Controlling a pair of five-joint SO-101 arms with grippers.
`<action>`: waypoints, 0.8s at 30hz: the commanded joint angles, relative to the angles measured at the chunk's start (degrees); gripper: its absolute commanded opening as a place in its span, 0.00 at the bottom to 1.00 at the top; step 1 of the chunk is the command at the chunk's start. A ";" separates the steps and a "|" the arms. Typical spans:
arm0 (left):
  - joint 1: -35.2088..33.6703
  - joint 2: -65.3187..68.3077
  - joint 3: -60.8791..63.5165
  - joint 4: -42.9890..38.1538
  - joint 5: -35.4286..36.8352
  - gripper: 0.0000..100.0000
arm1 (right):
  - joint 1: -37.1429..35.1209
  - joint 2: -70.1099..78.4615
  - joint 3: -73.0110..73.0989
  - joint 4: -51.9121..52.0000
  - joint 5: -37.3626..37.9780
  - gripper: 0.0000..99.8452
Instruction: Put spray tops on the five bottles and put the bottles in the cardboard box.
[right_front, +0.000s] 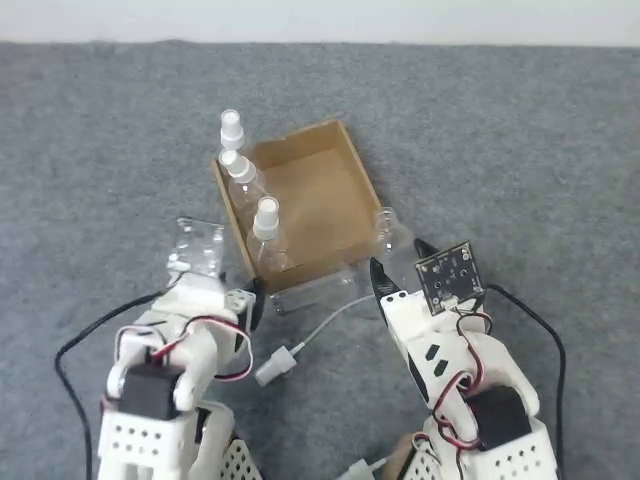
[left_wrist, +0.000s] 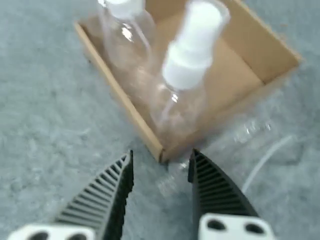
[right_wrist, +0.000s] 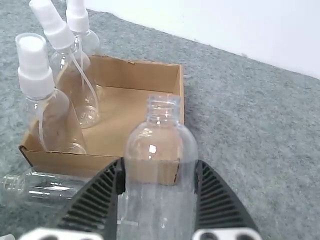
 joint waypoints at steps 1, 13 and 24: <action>3.16 4.84 -3.03 -2.46 -2.46 0.17 | 1.63 -0.66 -0.53 -1.36 0.00 0.04; 9.32 5.98 -0.04 -3.87 -4.75 0.17 | 2.77 -0.66 -0.62 -1.36 0.00 0.05; 9.58 6.07 0.22 -3.34 -7.82 0.17 | 2.95 -1.01 -0.53 -1.36 -0.26 0.04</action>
